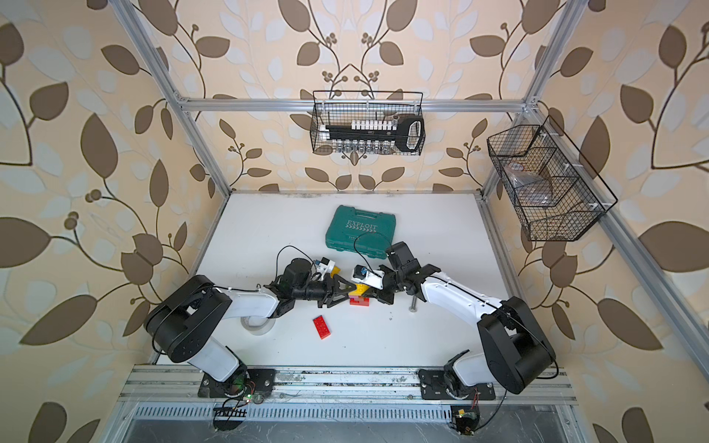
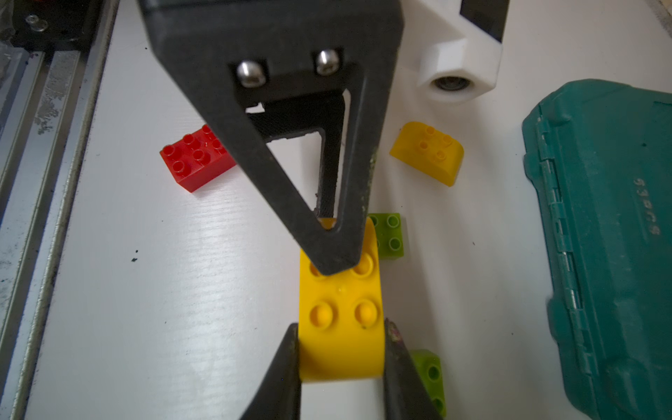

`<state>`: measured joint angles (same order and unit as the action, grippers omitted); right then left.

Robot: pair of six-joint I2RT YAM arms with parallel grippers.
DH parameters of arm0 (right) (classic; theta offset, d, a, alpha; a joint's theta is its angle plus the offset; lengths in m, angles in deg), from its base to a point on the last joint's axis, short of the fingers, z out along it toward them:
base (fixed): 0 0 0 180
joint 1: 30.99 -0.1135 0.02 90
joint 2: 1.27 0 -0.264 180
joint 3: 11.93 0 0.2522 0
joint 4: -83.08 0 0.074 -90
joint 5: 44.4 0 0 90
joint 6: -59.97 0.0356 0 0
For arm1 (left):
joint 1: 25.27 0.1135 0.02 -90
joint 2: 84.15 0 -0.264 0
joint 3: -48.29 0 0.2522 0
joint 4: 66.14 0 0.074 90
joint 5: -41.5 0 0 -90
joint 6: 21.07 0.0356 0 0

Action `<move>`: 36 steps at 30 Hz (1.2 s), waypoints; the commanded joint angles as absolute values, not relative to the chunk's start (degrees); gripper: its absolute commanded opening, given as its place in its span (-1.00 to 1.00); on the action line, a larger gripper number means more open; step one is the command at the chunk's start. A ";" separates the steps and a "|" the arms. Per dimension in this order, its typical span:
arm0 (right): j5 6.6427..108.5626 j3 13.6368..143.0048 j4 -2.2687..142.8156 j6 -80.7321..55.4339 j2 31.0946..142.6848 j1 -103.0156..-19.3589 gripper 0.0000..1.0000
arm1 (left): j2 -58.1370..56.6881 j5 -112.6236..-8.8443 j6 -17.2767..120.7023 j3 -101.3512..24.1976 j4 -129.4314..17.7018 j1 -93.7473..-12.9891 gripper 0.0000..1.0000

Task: Assemble the letter s with lego
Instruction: Assemble the lego brick with the lego brick.

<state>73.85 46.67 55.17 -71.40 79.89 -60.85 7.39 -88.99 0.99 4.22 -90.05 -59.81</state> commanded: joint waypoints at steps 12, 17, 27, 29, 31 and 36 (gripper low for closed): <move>72.83 47.46 53.24 -70.02 81.30 -61.04 -0.51 | 4.98 -89.35 2.31 2.57 -89.12 -60.26 0.13; 72.59 47.46 53.23 -69.86 81.26 -61.04 -0.46 | 4.94 -89.37 2.40 2.57 -89.06 -60.25 0.07; 72.44 47.61 53.06 -69.58 81.34 -61.04 -0.40 | 5.45 -89.47 2.31 2.88 -89.39 -60.28 0.01; 72.65 47.65 53.06 -69.50 81.34 -60.98 -0.38 | 5.60 -89.48 2.31 2.94 -89.56 -60.29 0.00; 72.66 47.69 53.06 -69.50 81.34 -61.01 -0.38 | 5.67 -89.55 2.23 2.96 -89.65 -60.29 0.02; 72.67 47.79 53.06 -69.36 81.54 -60.96 -0.34 | 5.59 -89.30 2.61 2.71 -88.50 -60.33 0.29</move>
